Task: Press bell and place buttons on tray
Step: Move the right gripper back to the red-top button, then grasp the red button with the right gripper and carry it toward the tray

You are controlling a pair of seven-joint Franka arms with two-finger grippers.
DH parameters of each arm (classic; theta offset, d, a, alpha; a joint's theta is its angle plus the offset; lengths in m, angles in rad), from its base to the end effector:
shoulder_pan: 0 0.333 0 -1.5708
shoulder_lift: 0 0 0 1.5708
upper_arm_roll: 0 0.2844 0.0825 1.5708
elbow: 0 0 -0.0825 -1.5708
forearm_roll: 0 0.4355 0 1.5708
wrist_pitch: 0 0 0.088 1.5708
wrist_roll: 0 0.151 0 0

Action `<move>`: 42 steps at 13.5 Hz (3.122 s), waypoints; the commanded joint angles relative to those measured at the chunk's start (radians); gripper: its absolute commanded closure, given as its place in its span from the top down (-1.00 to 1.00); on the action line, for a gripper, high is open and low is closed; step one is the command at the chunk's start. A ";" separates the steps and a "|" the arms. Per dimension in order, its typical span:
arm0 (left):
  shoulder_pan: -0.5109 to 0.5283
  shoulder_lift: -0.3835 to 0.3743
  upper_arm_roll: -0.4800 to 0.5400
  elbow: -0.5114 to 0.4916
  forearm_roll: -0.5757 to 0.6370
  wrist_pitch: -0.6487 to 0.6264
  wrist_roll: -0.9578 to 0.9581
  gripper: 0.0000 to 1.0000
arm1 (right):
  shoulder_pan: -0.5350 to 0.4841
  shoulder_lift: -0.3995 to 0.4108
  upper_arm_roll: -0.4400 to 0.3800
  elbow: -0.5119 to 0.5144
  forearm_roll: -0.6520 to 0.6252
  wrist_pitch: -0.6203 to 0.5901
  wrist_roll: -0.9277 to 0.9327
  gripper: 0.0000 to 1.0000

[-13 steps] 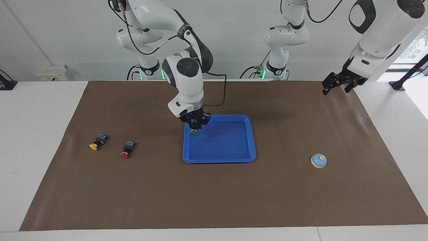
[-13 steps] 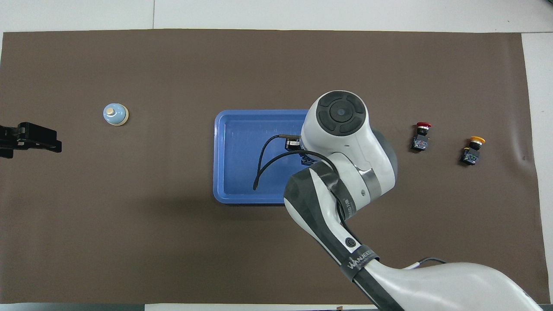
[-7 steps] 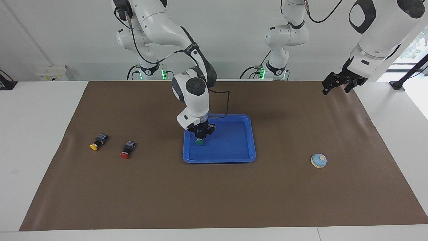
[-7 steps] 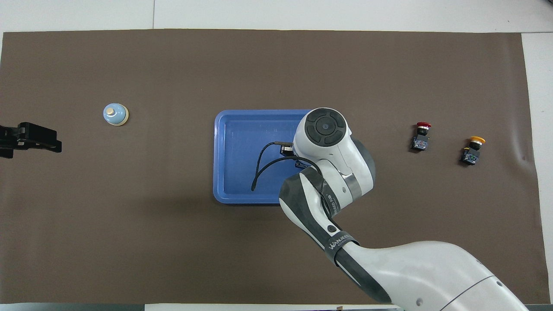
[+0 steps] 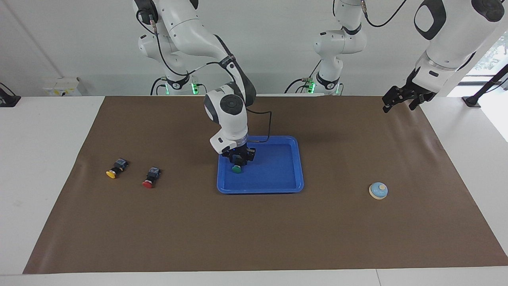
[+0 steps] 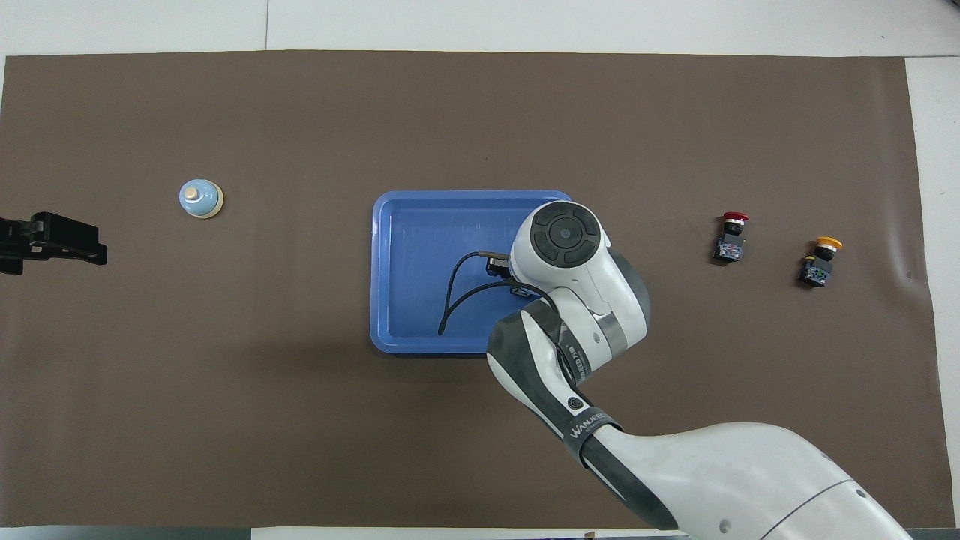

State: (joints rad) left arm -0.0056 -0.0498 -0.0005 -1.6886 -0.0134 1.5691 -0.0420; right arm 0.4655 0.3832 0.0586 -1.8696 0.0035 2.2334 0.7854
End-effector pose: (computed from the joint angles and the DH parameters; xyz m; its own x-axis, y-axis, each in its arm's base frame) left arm 0.5856 -0.0056 0.5171 0.9969 0.0359 -0.0701 0.0367 -0.9993 0.0104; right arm 0.5696 0.3296 0.2032 0.9640 -0.2642 -0.0307 -0.2644 -0.9644 -0.0041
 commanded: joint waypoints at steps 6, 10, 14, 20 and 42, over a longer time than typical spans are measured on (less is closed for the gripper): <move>-0.002 -0.016 0.005 -0.011 -0.010 -0.006 -0.001 1.00 | -0.295 -0.135 -0.010 0.138 -0.040 -0.271 -0.133 1.00; -0.002 -0.016 0.005 -0.011 -0.010 -0.006 -0.001 1.00 | -0.442 -0.158 -0.008 0.028 -0.056 -0.177 -0.349 1.00; -0.002 -0.016 0.005 -0.011 -0.010 -0.006 -0.001 1.00 | -0.533 -0.149 -0.008 -0.129 -0.056 0.052 -0.478 1.00; -0.002 -0.016 0.005 -0.011 -0.010 -0.006 -0.001 1.00 | -0.528 -0.084 -0.008 -0.216 -0.056 0.261 -0.476 1.00; -0.002 -0.016 0.005 -0.011 -0.010 -0.006 -0.001 1.00 | -0.001 0.115 0.006 0.460 0.001 -0.337 0.004 -1.00</move>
State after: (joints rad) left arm -0.0056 -0.0498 -0.0005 -1.6886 -0.0134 1.5692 -0.0420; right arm 0.4223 0.3850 0.0694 -1.5294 -0.0125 1.9066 0.7262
